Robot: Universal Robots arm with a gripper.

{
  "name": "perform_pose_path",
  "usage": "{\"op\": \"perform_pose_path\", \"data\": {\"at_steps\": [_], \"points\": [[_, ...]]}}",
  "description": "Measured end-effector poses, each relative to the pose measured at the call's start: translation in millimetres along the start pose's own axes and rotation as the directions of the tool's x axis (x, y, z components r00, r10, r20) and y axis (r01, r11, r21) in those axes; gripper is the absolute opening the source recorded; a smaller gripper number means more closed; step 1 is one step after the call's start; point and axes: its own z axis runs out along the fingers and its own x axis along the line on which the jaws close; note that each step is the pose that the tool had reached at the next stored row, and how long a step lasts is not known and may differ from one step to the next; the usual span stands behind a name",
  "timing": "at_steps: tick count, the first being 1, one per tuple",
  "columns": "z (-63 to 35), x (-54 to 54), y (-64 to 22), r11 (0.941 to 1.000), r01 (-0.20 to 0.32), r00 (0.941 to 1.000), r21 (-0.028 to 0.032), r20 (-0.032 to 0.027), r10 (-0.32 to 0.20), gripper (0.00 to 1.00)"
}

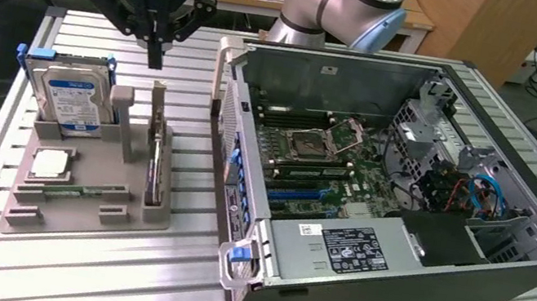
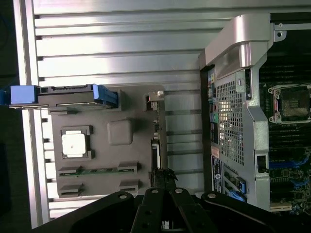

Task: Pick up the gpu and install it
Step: 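Pick up the gpu and move the gpu toward the slot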

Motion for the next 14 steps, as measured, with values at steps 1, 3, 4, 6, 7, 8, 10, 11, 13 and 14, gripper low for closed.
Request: {"op": "perform_pose_path", "data": {"at_steps": [1, 3, 4, 6, 7, 8, 10, 11, 13, 14], "points": [[0.0, 0.0, 0.0, 1.0, 0.0, 1.0, 0.0, -0.0001, 0.0, 0.11], [0.0, 0.0, 0.0, 1.0, 0.0, 1.0, 0.0, 0.0, 0.0, 0.11], [0.0, 0.0, 0.0, 1.0, 0.0, 1.0, 0.0, 0.0, 0.0, 0.11], [0.0, 0.0, 0.0, 1.0, 0.0, 1.0, 0.0, 0.0, 0.0, 0.11], [0.0, 0.0, 0.0, 1.0, 0.0, 1.0, 0.0001, -0.0001, 0.0, 0.17], [0.0, 0.0, 0.0, 1.0, 0.0, 1.0, 0.0, -0.0001, 0.0, 0.17], [0.0, 0.0, 0.0, 1.0, 0.0, 1.0, 0.0, 0.0, 0.0, 0.29], [0.0, 0.0, 0.0, 1.0, 0.0, 1.0, 0.0, 0.0, 0.0, 0.35], [0.0, 0.0, 0.0, 1.0, 0.0, 1.0, 0.0, 0.0, 0.0, 0.35], [0.0, 0.0, 0.0, 1.0, 0.0, 1.0, 0.0, 0.0, 0.0, 0.41]]}}
